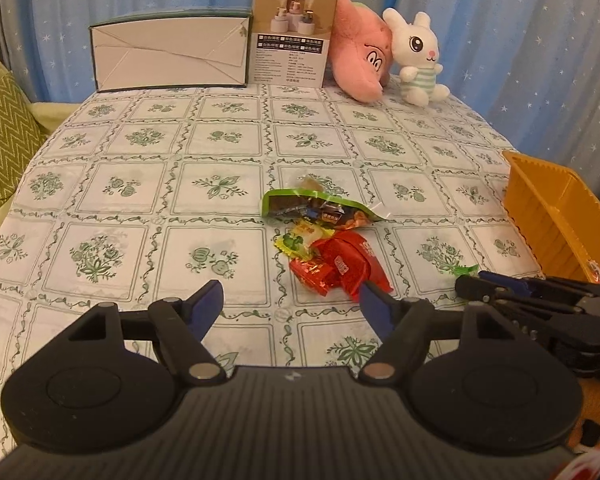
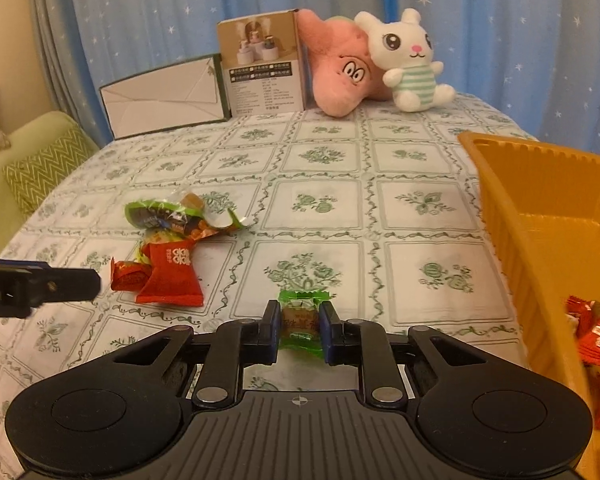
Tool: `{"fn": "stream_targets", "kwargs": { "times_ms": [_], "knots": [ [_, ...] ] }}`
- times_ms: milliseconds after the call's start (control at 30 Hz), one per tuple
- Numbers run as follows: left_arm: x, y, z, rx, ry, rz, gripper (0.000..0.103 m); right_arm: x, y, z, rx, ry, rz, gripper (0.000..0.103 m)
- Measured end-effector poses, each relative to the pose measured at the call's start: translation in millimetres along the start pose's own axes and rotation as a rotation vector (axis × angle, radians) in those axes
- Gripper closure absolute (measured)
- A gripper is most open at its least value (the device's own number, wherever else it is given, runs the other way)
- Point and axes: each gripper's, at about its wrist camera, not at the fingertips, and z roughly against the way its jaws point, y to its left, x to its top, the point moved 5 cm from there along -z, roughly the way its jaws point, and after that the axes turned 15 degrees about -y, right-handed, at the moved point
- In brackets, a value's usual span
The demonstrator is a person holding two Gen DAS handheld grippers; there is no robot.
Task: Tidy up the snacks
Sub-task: 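Grasp the green-wrapped candy with the right tool while the left returns to the snacks, then lower the left tool onto the red snack packet and close it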
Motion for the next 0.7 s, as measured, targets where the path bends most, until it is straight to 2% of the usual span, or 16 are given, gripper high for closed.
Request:
{"fn": "stream_targets", "kwargs": {
  "times_ms": [133,267,367,433,700],
  "knots": [
    [0,-8,-10,0.004,-0.006,-0.072,0.046,5,-6,9,0.006,-0.006,-0.020,0.082],
    [-2,-18,-25,-0.026,-0.005,-0.176,0.048,7,-8,13,0.009,-0.008,-0.032,0.083],
    [-3,-22,-37,-0.065,0.002,-0.222,0.054,9,-10,15,0.008,-0.007,-0.048,0.082],
    [-6,-23,-44,-0.080,0.016,-0.243,0.063,9,-11,16,0.008,-0.007,-0.051,0.083],
    [-13,-24,-47,-0.114,0.035,-0.254,0.080,11,-14,19,0.009,-0.007,-0.070,0.083]
  ]
}}
